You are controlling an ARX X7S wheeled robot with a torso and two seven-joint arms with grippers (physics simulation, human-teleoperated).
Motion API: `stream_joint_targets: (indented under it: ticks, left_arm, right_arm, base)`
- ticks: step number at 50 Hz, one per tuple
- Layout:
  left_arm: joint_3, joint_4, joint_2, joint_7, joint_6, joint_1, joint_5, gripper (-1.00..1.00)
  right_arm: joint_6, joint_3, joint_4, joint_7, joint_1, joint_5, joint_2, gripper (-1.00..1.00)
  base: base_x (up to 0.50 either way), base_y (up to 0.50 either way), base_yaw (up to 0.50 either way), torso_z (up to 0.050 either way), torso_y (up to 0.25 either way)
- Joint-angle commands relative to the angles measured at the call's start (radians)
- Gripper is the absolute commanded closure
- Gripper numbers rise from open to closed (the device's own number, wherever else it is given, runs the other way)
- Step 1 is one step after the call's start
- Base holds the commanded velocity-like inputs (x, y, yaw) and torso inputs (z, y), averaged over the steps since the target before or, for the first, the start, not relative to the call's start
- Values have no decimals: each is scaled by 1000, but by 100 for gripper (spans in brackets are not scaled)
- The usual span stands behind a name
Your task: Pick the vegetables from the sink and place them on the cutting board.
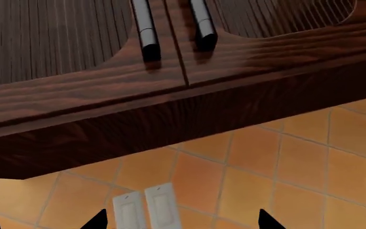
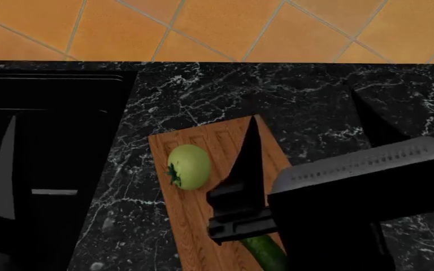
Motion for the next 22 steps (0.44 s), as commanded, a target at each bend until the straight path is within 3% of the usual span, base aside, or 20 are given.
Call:
stream_joint_targets:
  ticks: [1,7,10,13,16,22]
  left_arm:
    - [649,0,-119,-228,350,-533,38,-100]
    - [657,-1,-138,-227,355,-541,41,-100]
    - [642,-1,-145,-226,352,-528,36,-100]
    - [654,0,-147,-227,355,-545,35,-100]
    - [639,0,-164,-228,370,-541,36,-100]
    - [588,0,-231,-228,444,-508,71,-100]
  right_arm:
    - [-20,43,-124,58,-20,-81,17,-100]
    - [-31,56,-185,110,10,-70,35,-100]
    - [-92,-32,-189,150,88,-69,67,-100]
    - [-182,-206,-189,212,229,-72,107,-100]
    - [-335,-471,-189,292,431,-112,168,-100]
    - [-528,-963,-189,444,815,-174,169,-100]
  base:
    - [0,0,0,0,0]
    - [0,0,0,0,0]
    - [0,0,0,0,0]
    - [0,0,0,0,0]
    - [0,0,0,0,0]
    - [0,0,0,0,0]
